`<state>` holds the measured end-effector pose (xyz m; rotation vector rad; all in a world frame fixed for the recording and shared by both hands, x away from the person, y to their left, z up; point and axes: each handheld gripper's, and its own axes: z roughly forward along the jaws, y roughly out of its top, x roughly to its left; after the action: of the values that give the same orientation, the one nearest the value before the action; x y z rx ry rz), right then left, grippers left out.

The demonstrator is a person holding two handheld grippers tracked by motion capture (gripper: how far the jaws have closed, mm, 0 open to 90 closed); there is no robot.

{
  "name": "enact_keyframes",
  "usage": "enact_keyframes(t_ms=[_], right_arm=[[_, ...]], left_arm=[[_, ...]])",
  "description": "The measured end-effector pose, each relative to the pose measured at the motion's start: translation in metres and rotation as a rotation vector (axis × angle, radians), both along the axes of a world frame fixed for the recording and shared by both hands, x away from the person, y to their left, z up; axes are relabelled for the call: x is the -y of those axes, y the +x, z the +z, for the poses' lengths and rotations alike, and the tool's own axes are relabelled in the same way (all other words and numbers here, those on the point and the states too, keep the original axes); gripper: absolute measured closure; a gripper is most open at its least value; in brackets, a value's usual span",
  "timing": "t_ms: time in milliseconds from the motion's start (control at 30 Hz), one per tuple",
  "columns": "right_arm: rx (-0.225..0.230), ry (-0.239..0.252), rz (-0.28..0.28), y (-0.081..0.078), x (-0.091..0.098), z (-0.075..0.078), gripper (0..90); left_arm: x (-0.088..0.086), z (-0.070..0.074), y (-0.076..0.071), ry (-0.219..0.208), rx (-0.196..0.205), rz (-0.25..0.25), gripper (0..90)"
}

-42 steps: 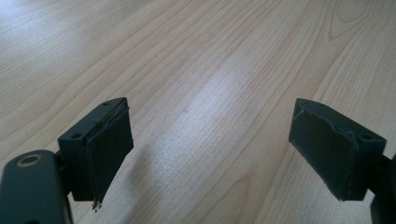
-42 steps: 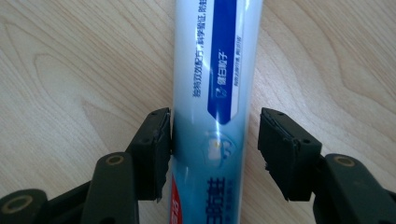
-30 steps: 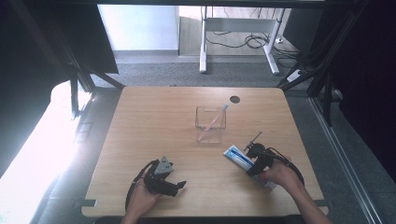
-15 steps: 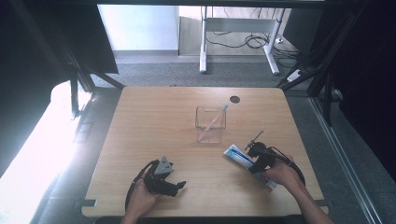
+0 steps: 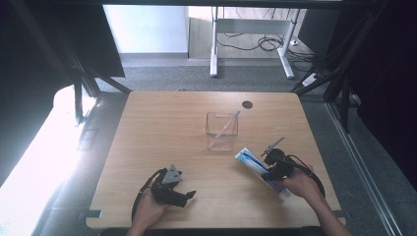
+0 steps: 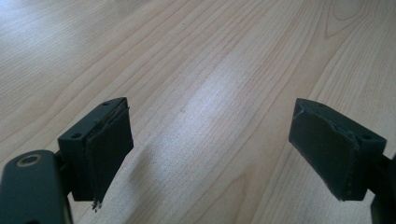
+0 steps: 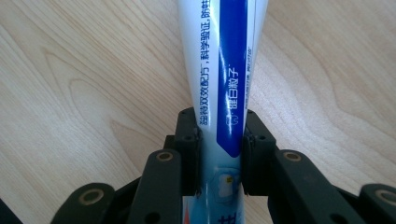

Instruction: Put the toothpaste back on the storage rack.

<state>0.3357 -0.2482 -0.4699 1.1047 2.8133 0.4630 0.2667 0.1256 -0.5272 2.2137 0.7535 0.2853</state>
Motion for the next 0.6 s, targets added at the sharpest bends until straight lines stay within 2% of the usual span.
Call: enact_keyframes(t_ms=[600], right_arm=[[0.103, 0.140, -0.015, -0.008, 0.007, 0.024, 72.9]], left_arm=[[-0.001, -0.001, 0.000, 0.000, 0.000, -0.004, 13.6]])
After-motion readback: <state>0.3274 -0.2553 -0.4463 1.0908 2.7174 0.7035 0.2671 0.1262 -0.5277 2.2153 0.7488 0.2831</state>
